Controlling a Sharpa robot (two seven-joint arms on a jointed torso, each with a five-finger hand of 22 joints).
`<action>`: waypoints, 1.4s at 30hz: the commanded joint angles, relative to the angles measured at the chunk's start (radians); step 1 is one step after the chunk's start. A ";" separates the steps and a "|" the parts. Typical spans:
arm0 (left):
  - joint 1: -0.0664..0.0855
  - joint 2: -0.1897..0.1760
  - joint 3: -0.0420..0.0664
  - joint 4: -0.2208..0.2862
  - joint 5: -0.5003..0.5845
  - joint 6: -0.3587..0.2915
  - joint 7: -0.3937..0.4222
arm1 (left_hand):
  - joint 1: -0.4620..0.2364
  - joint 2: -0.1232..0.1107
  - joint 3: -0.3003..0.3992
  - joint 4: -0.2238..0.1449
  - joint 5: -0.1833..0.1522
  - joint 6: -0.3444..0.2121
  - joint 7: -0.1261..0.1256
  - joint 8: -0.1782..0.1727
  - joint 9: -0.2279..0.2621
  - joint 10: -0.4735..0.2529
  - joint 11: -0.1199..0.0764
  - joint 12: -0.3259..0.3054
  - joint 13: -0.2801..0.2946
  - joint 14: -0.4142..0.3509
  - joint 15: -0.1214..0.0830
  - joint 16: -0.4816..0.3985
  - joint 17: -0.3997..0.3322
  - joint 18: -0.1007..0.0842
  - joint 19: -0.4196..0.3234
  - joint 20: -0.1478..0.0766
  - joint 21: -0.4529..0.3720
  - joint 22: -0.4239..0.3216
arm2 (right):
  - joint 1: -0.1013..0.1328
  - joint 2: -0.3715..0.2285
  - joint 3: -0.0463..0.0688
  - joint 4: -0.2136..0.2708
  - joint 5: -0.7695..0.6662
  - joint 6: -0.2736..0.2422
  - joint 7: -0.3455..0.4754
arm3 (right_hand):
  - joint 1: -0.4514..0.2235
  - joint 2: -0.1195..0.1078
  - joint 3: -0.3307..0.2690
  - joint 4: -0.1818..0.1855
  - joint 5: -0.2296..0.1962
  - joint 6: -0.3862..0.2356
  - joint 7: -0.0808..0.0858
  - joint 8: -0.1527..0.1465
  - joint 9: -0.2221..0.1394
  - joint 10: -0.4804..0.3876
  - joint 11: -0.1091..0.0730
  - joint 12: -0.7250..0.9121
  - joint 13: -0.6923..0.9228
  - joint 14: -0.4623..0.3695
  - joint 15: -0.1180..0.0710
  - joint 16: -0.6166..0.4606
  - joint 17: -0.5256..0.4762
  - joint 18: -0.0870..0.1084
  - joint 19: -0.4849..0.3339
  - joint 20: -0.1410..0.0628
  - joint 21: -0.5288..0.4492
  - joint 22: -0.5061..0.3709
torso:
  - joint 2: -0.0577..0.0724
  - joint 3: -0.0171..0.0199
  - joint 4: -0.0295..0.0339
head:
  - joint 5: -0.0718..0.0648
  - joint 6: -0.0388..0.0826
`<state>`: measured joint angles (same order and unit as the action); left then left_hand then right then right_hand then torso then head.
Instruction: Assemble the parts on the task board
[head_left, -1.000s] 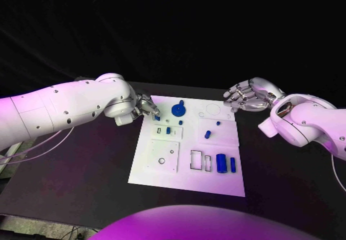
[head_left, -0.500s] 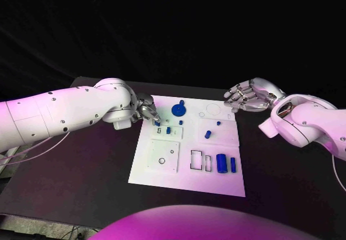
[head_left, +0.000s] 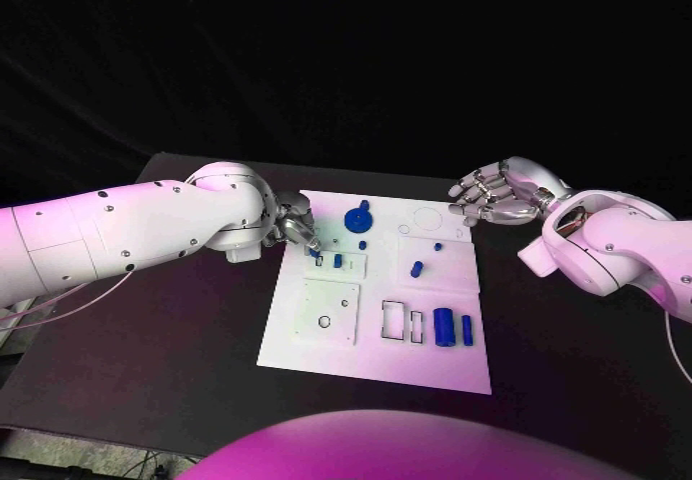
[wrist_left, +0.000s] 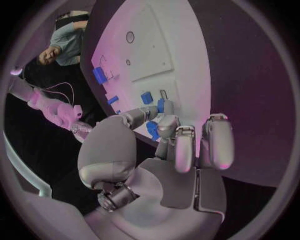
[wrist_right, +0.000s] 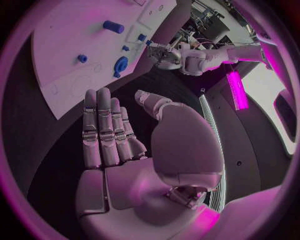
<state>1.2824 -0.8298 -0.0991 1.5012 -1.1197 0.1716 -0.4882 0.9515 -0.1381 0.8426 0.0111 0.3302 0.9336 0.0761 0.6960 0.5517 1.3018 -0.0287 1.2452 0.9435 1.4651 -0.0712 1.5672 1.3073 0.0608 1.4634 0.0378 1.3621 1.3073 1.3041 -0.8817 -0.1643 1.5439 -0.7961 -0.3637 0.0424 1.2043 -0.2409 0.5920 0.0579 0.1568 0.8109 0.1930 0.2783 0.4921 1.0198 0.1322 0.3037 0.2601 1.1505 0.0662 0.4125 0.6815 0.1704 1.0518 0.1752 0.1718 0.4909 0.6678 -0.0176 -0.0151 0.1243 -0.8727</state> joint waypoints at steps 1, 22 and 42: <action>-0.002 0.006 0.000 -0.001 -0.032 0.015 0.016 | 0.010 0.008 0.143 -0.148 0.005 0.043 -0.037 0.003 0.000 0.005 -0.001 0.004 0.001 0.106 -0.006 0.004 0.263 -0.015 0.018 -0.005 0.003 0.197 | -0.002 0.001 0.000 0.000 -0.001 0.014 0.004 | -0.011 0.002 -0.006 0.000 0.006 -0.001 0.005 -0.004 -0.001 0.003 0.000 -0.005 -0.001 0.004 0.003 -0.005 -0.001 0.011 -0.001 0.006 -0.004 -0.002 | 0.001 0.0005 -0.0008 | 0.000 0.000; -0.011 0.029 -0.003 -0.013 -0.017 0.035 -0.011 | 0.012 0.006 0.140 -0.148 0.018 0.048 -0.038 0.002 -0.003 0.011 -0.001 0.007 0.008 0.106 -0.006 0.004 0.263 -0.016 0.021 -0.004 0.009 0.200 | -0.003 0.005 0.000 -0.004 -0.004 0.015 0.006 | -0.010 0.002 -0.007 -0.001 0.007 -0.001 0.005 -0.004 -0.002 0.004 0.000 -0.006 -0.003 0.004 0.003 -0.007 -0.001 0.011 0.000 0.006 -0.005 -0.003 | 0.000 0.0007 0.0000 | 0.003 0.000; -0.014 0.030 -0.004 -0.017 -0.017 0.052 -0.025 | 0.012 0.006 0.139 -0.148 0.022 0.050 -0.038 0.002 -0.004 0.013 -0.001 0.008 0.010 0.106 -0.006 0.004 0.263 -0.016 0.021 -0.004 0.009 0.200 | -0.004 0.007 0.000 -0.010 0.024 0.045 0.017 | -0.005 0.027 0.068 -0.144 0.520 0.015 0.006 -0.017 -0.034 0.045 0.000 -0.049 -0.084 0.032 -0.006 -0.086 -0.017 -0.005 -0.028 -0.022 0.060 0.075 | -0.001 0.0002 -0.0010 | 0.001 0.000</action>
<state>1.2698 -0.8014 -0.1030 1.4844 -1.1400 0.2064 -0.5079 0.9515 -0.1381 0.8397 0.0083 0.3461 0.9400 0.0767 0.6953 0.5474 1.3067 -0.0300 1.2490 0.9525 1.4650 -0.0710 1.5672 1.3073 0.0609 1.4633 0.0379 1.3662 1.3073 1.3004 -0.8754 -0.1643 1.5336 -0.7798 -0.3441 0.0470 1.1976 -0.2205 0.6592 -0.0804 0.6689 0.8177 0.1997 0.2645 0.4597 1.0580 0.1340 0.2569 0.1780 1.1757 0.0623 0.3287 0.6656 0.1702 1.0308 0.1517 0.2276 0.5607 0.6672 -0.0173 -0.0158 0.1255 -0.8727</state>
